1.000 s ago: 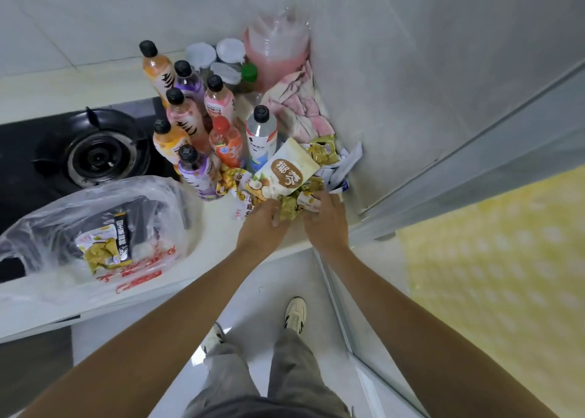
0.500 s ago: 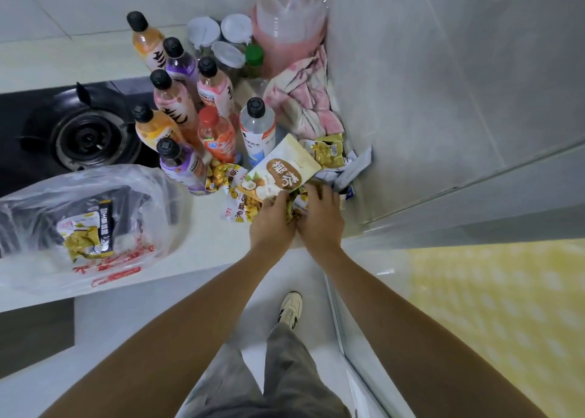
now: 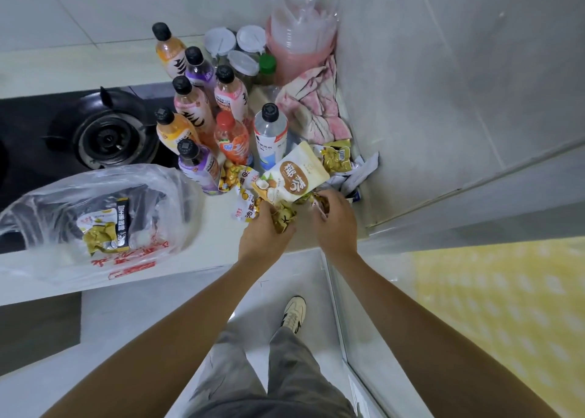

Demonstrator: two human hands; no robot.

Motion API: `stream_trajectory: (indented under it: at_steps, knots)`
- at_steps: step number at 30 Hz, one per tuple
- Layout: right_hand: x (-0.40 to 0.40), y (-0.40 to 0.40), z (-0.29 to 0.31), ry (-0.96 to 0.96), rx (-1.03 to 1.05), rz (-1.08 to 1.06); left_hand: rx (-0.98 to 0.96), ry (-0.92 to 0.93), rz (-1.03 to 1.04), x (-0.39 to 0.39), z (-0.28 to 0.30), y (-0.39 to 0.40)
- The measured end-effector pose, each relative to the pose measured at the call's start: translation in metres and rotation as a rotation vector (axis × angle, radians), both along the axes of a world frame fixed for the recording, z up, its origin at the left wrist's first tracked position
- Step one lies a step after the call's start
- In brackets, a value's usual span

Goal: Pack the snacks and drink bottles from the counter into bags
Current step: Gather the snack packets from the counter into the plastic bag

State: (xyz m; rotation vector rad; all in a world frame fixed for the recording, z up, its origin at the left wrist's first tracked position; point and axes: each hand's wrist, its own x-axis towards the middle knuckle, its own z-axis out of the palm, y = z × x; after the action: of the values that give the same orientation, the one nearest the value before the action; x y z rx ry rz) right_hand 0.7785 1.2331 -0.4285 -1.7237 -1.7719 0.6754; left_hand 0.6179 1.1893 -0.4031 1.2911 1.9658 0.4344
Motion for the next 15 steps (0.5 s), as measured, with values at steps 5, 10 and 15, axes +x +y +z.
stream_trajectory:
  at_steps: [5,10,15]
  knots:
    - [-0.007,-0.013,0.017,0.185,-0.143,-0.105,-0.006,-0.086,0.063,-0.025,0.011,-0.016]
    - [-0.017,-0.025,0.028,0.264,-0.228,-0.267,0.0,-0.086,0.07,-0.055,0.022,-0.035]
    - [-0.048,-0.054,0.049,0.349,-0.267,-0.243,0.048,-0.152,0.147,-0.085,0.037,-0.051]
